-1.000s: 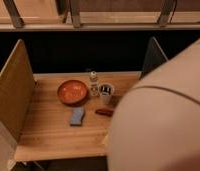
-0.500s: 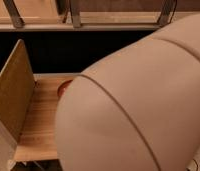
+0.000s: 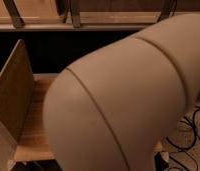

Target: Place the pepper on the white sponge

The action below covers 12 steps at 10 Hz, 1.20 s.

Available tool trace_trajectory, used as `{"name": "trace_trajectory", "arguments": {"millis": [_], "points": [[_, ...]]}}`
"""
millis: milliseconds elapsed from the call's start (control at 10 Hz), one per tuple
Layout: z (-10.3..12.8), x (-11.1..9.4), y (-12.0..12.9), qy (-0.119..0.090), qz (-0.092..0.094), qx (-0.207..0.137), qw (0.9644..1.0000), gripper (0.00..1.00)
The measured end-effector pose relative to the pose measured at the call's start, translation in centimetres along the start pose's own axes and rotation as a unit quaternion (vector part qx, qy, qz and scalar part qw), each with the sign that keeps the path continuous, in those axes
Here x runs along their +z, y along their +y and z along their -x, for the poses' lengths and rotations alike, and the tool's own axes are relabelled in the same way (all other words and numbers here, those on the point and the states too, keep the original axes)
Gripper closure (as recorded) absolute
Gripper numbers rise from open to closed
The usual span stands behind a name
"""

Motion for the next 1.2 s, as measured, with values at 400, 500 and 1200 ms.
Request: {"name": "trace_trajectory", "arguments": {"millis": [400,500,1200], "points": [[-1.5,4.8,-1.5,0.016,0.03,-0.069,0.9971,0.2],[-0.7,5.6,-1.9,0.014,0.035,-0.092,0.995,0.2],[6.4,6.2,-4.8,-0.014,0.073,-0.196,0.9779,0.2]]}}
